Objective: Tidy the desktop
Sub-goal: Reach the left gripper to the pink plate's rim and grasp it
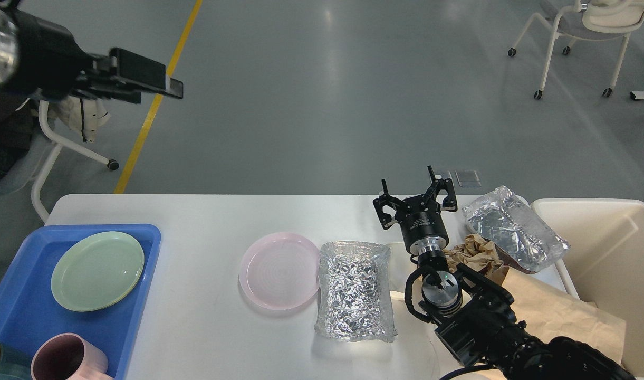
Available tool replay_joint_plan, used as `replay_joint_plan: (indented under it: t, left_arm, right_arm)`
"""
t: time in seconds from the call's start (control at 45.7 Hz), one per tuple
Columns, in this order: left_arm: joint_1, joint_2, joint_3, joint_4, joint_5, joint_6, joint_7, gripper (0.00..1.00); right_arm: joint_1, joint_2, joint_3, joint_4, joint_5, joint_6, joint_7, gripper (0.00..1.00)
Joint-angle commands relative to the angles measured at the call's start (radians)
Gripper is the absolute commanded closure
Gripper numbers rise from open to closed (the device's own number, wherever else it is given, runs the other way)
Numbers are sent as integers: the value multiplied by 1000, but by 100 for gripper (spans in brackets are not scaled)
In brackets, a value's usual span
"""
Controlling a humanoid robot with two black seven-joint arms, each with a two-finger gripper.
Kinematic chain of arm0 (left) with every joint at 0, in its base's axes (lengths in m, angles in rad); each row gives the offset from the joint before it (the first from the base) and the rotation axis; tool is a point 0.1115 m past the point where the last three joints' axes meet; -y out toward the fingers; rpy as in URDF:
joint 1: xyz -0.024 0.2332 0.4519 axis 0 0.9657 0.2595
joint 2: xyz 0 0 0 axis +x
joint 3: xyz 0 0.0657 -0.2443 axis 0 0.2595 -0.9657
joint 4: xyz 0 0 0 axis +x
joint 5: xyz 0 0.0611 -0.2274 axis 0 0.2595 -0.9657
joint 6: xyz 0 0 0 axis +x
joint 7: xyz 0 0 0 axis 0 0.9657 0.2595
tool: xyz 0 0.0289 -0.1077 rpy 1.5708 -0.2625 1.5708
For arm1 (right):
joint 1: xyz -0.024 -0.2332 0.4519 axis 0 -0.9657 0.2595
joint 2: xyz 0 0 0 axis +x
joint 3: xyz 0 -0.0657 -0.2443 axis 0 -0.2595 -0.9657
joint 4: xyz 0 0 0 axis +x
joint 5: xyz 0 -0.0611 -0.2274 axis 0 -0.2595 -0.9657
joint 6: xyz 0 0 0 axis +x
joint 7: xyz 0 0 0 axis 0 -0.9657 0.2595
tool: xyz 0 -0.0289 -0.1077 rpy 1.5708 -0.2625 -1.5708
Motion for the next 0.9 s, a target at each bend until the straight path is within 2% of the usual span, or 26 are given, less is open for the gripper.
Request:
replay_joint_plan:
  t: [0.0,0.109,0.219,0.307,0.394,0.569,0.635,0.766,0.876]
  left_arm:
    - [-2,-99,269,0,-10,247,-32,16]
    - [-19,-218,491,3,-28,443,-98,16]
    - [-16,-367,709,55,-54,618,-119,17]
    - [-5,-462,829,78,-100,707,-150,18]
    - [22,-521,858,92,-152,723,-144,21]
    - [107,-587,848,207,-158,720,-136,35]
    - [133,-607,848,230,-158,718,-133,37]
    - [192,-621,819,254,-158,717,-102,38]
    - [280,-688,751,359,-155,705,-61,39]
  right_arm:
    - [0,0,0,0,0,0,0,0]
    - [0,0,0,0,0,0,0,0]
    - [0,0,0,0,0,0,0,0]
    - [0,0,0,0,0,0,0,0]
    - [0,0,0,0,0,0,0,0]
    - [0,0,0,0,0,0,0,0]
    - [0,0,0,1,0,0,0,0]
    - [0,0,0,0,0,0,0,0]
    - [0,0,0,0,0,0,0,0]
